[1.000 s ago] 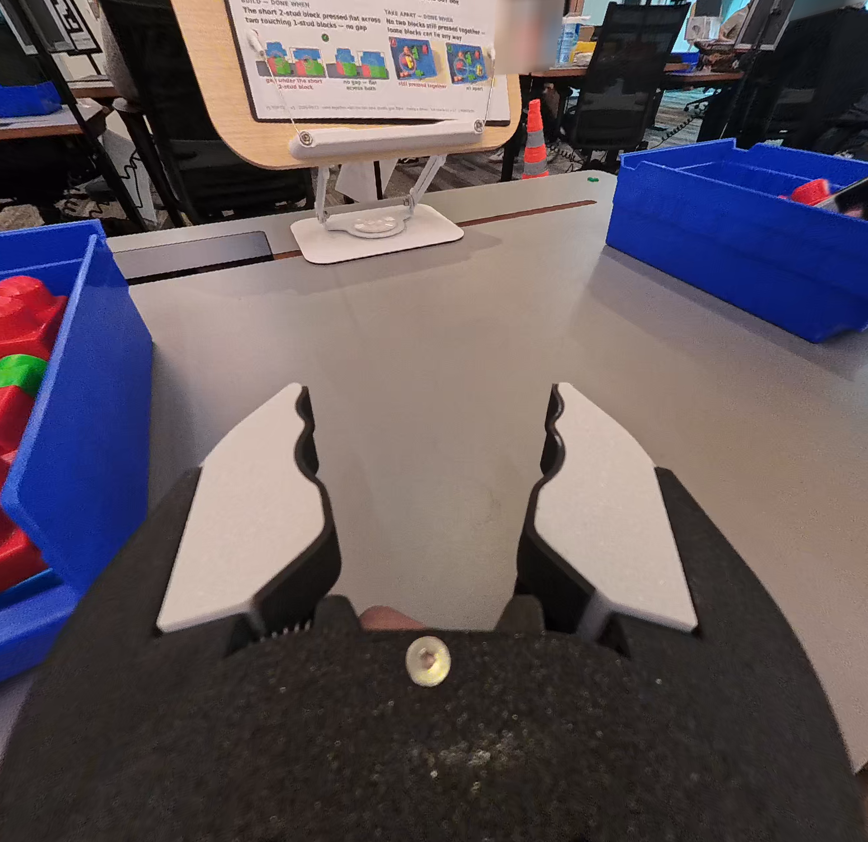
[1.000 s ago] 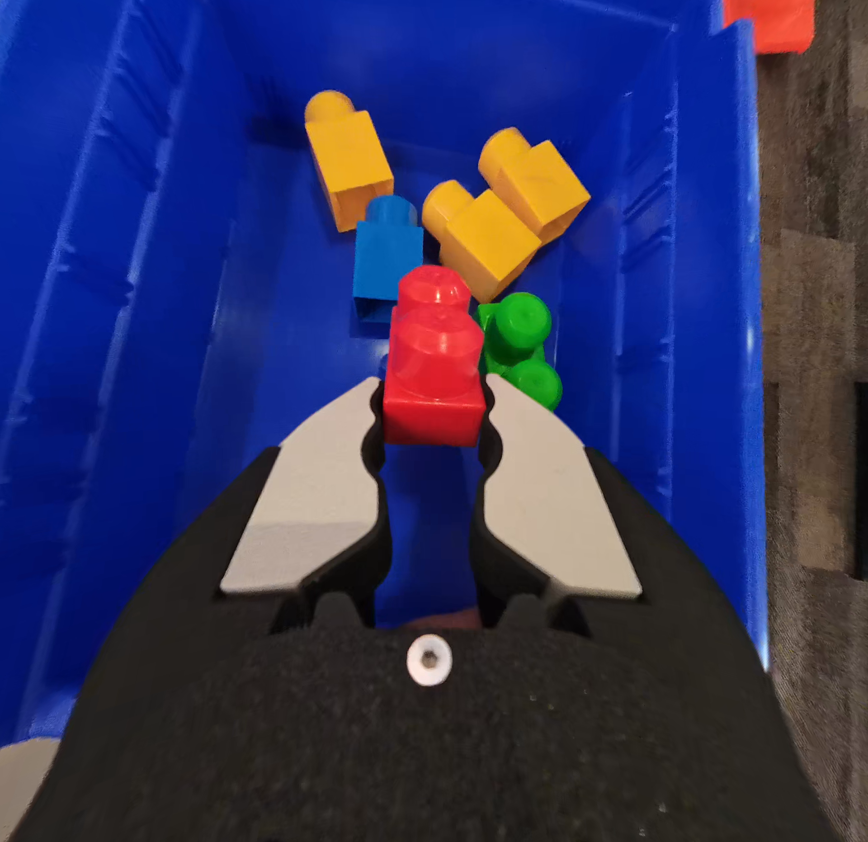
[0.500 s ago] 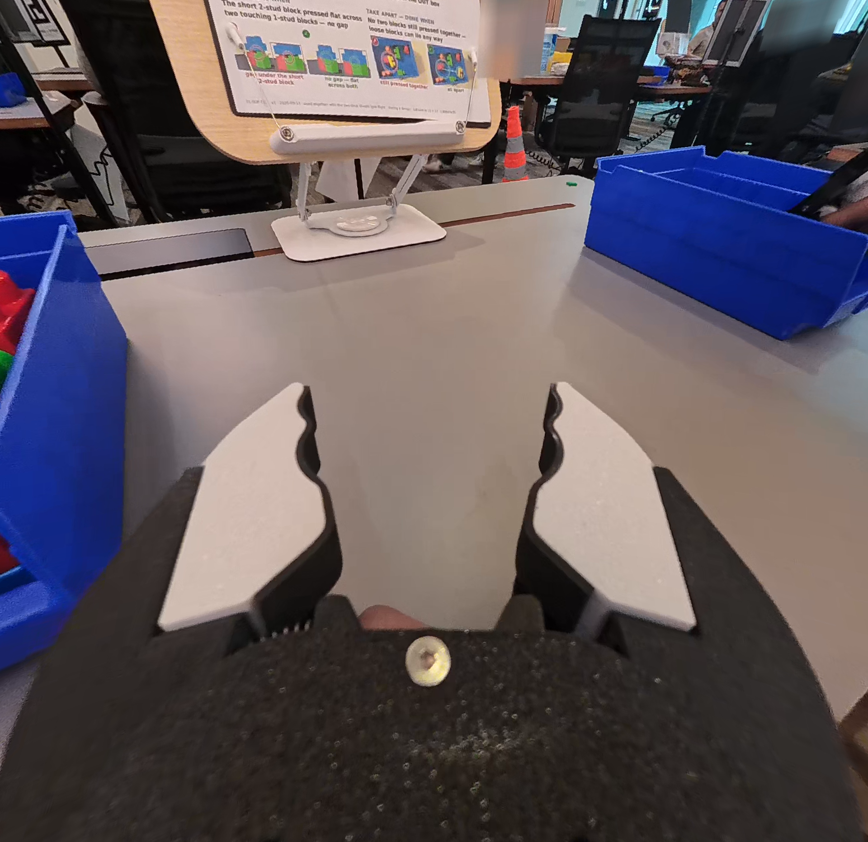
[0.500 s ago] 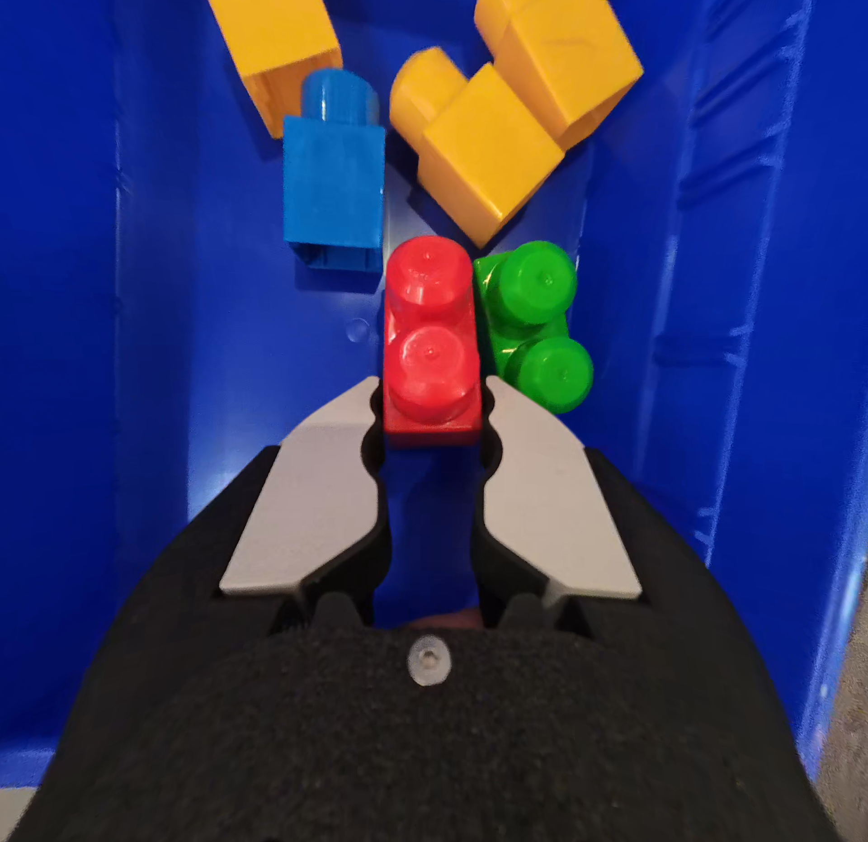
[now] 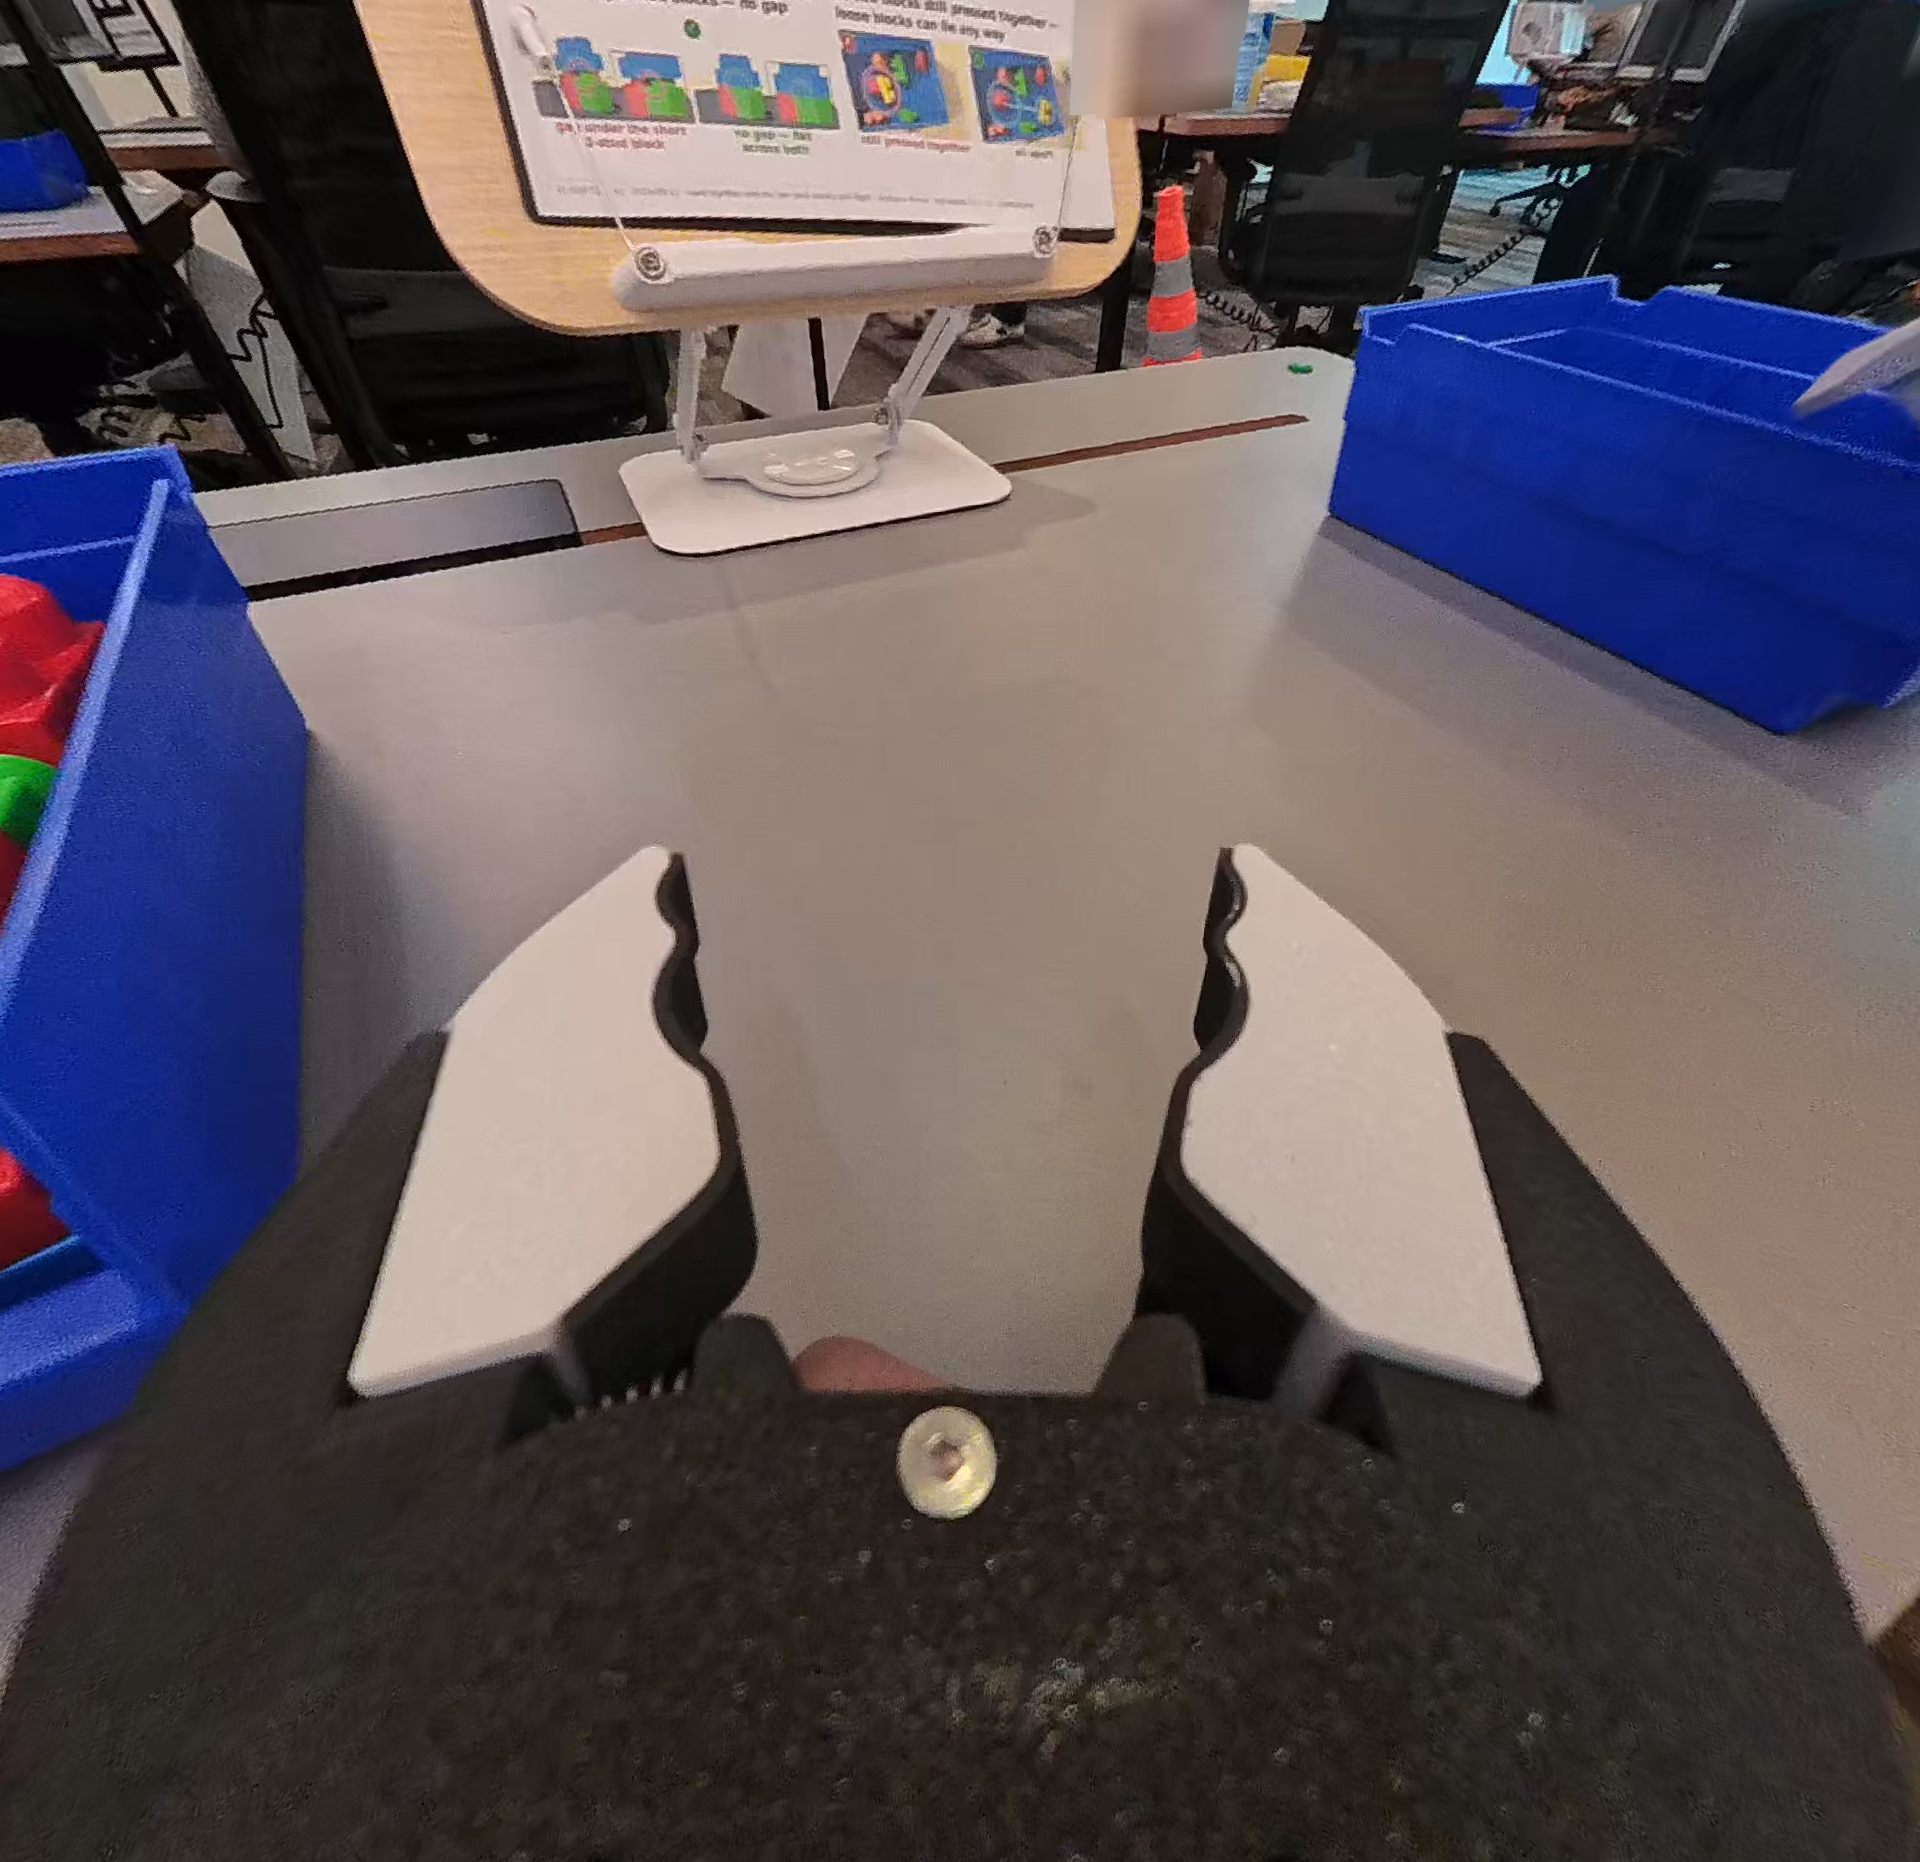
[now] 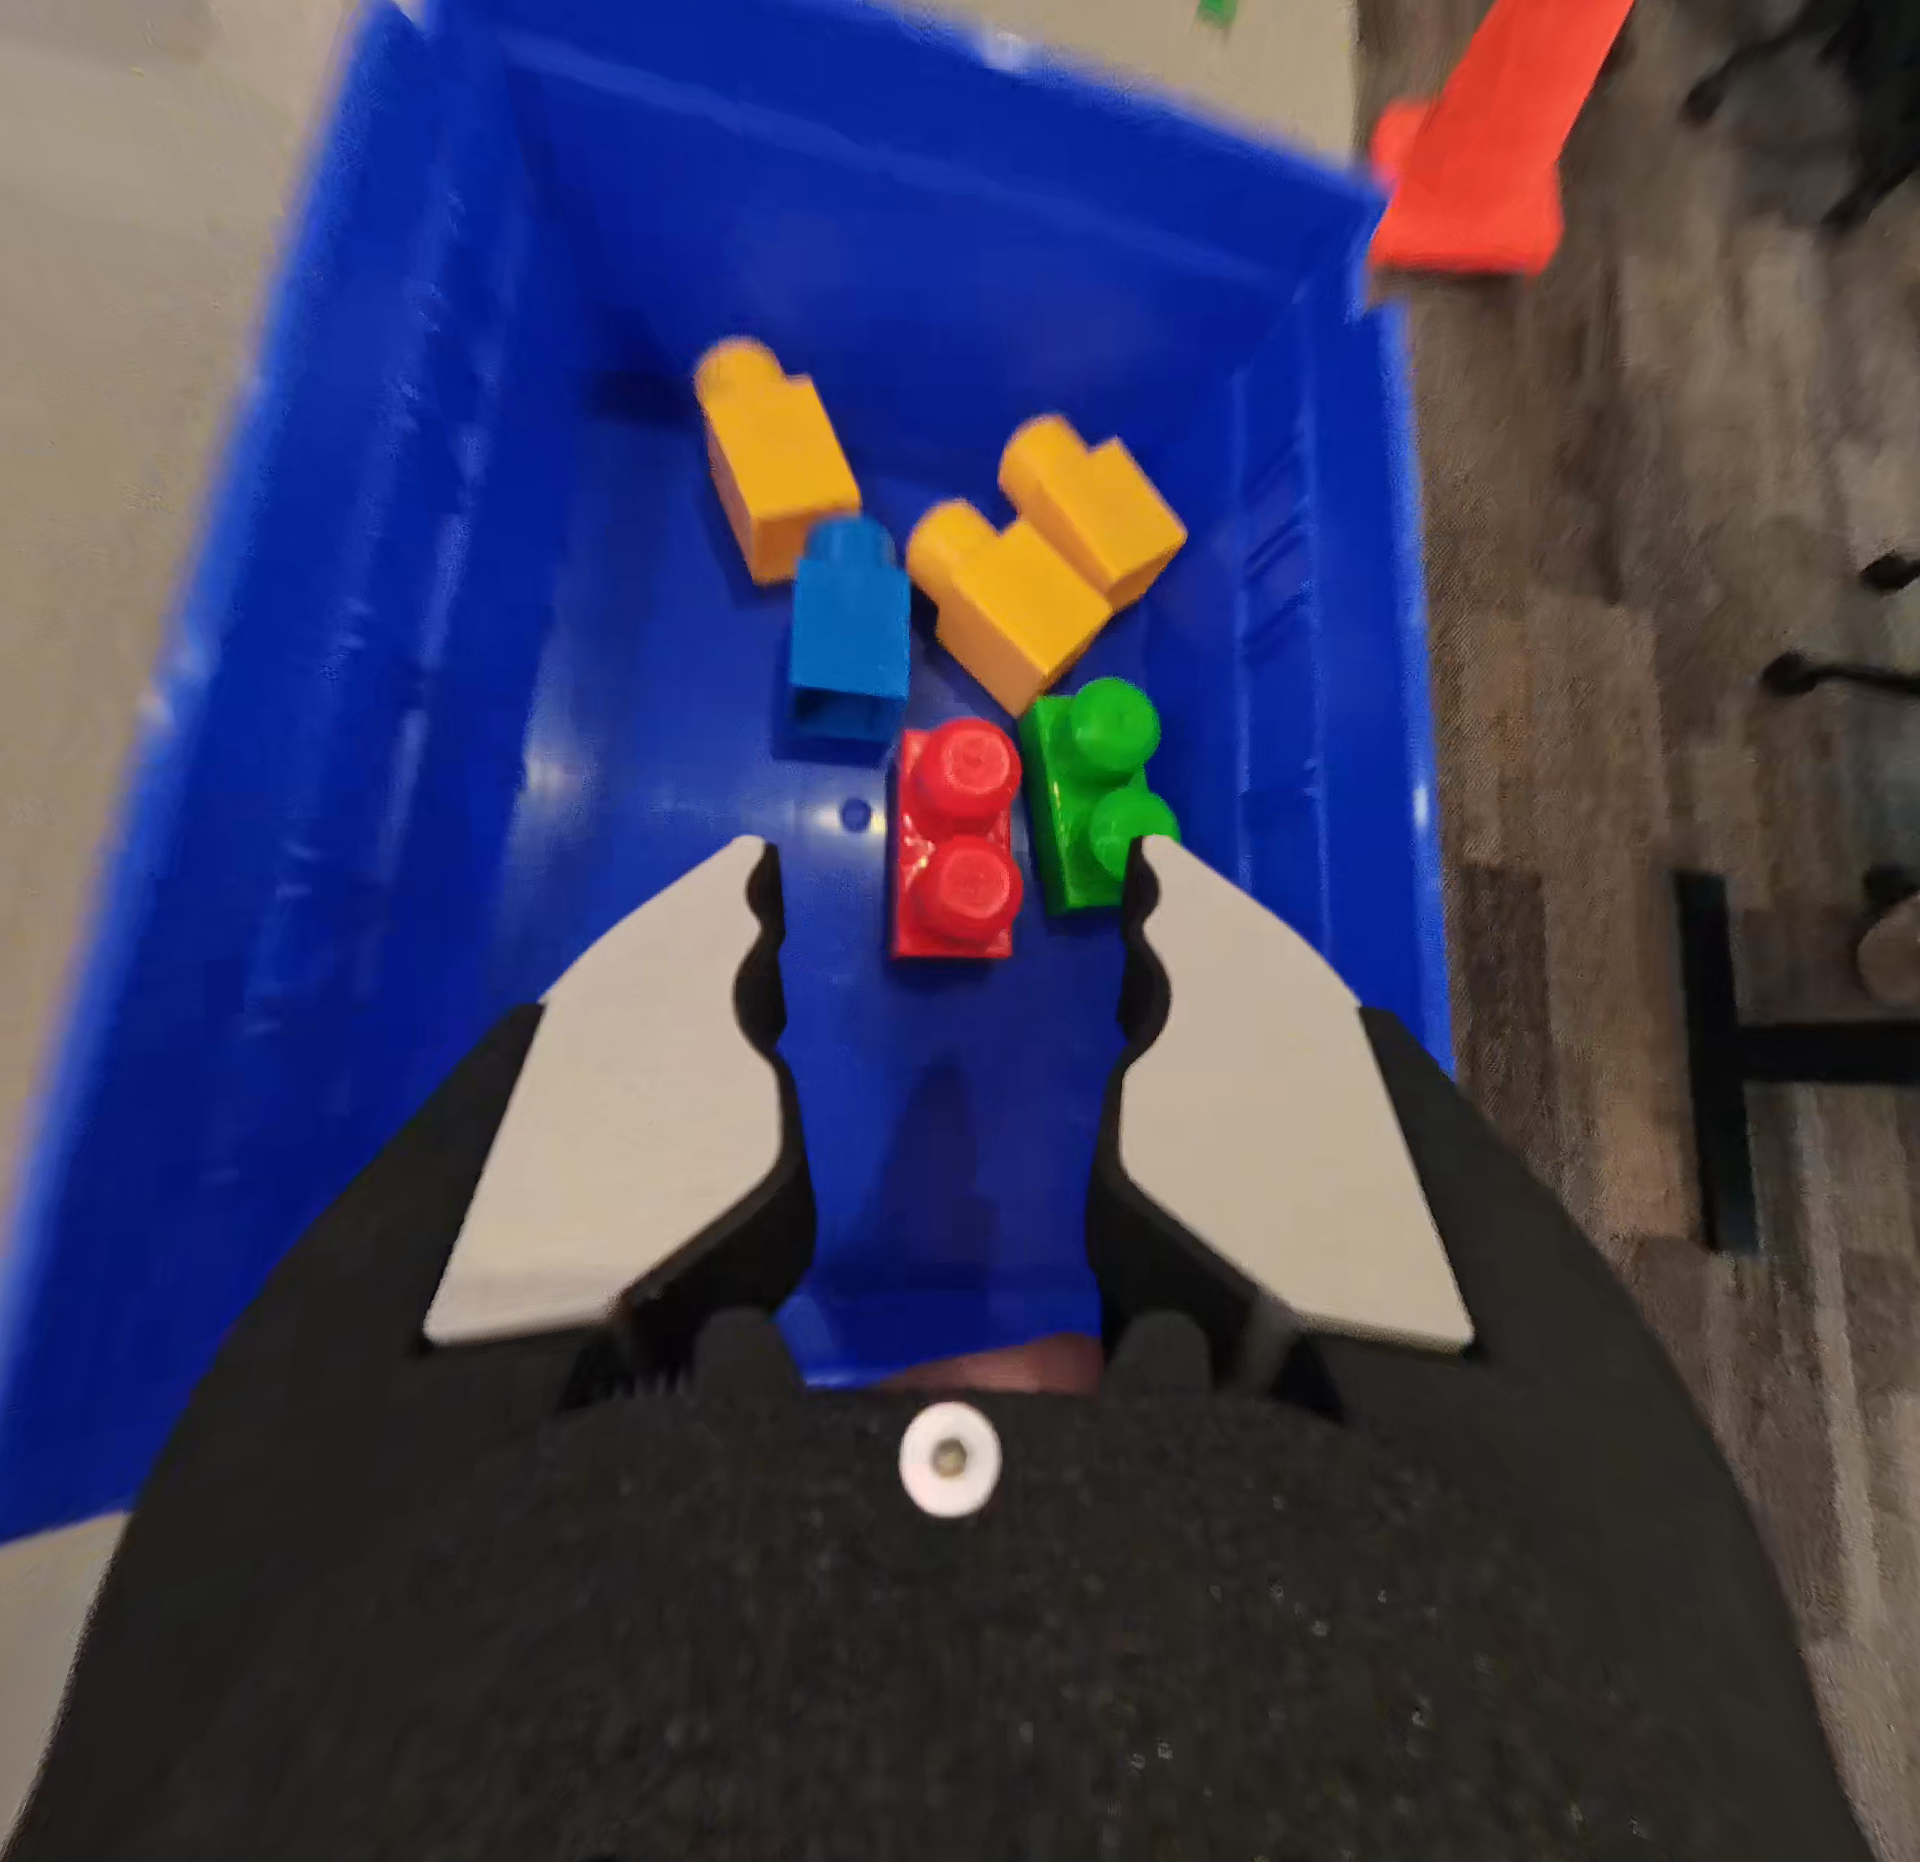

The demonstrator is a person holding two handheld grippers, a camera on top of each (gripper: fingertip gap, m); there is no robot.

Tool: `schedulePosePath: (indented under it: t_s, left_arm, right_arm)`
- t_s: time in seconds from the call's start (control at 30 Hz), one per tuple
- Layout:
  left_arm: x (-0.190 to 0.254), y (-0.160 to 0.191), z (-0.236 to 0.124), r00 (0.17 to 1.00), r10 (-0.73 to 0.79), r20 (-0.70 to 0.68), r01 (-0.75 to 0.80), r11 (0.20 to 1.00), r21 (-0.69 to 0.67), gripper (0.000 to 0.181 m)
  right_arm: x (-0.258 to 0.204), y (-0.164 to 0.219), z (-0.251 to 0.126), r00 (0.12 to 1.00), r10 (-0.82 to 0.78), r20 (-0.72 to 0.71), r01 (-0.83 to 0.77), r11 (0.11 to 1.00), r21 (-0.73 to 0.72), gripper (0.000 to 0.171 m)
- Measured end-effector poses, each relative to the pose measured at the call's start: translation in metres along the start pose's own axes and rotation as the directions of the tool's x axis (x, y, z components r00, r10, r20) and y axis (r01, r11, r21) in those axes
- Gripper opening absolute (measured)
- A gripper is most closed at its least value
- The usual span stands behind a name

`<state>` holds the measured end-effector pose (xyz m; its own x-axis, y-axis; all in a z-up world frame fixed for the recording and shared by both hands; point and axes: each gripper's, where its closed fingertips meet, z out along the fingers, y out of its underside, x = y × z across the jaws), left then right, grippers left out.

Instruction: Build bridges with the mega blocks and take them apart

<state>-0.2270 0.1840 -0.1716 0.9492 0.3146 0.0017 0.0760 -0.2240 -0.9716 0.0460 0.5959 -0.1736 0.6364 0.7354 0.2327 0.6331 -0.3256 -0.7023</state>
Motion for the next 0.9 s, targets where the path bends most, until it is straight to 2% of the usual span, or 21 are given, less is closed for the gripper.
schedulePosePath:
  t_s: [0.17,0.23,0.33,0.57,0.9]
  left_arm:
    - [-0.012,-0.005,0.0,0.999,-0.002,0.047,0.002,1.0,-0.011,0.094]
    - [-0.015,-0.008,-0.001,0.998,-0.005,0.068,0.006,1.0,-0.007,0.094]
    - [-0.018,-0.008,-0.004,0.995,-0.014,0.104,0.015,1.0,-0.011,0.094]
    - [-0.016,-0.003,-0.009,0.988,-0.047,0.145,0.049,0.999,-0.011,0.094]
    - [-0.014,0.008,-0.013,0.98,-0.094,0.175,0.098,0.995,-0.017,0.093]
  right_arm:
    - [-0.053,-0.041,-0.08,0.999,-0.036,-0.037,0.046,0.943,0.33,0.074]
    - [-0.086,-0.047,-0.107,0.999,-0.044,-0.015,0.046,0.896,0.441,0.074]
    - [-0.135,-0.038,-0.129,0.998,-0.037,0.05,0.005,0.851,0.525,0.078]
    - [-0.21,0.001,-0.128,0.994,-0.024,0.111,-0.048,0.797,0.601,0.087]
    - [-0.226,0.018,-0.122,0.985,-0.014,0.175,-0.089,0.817,0.569,0.087]
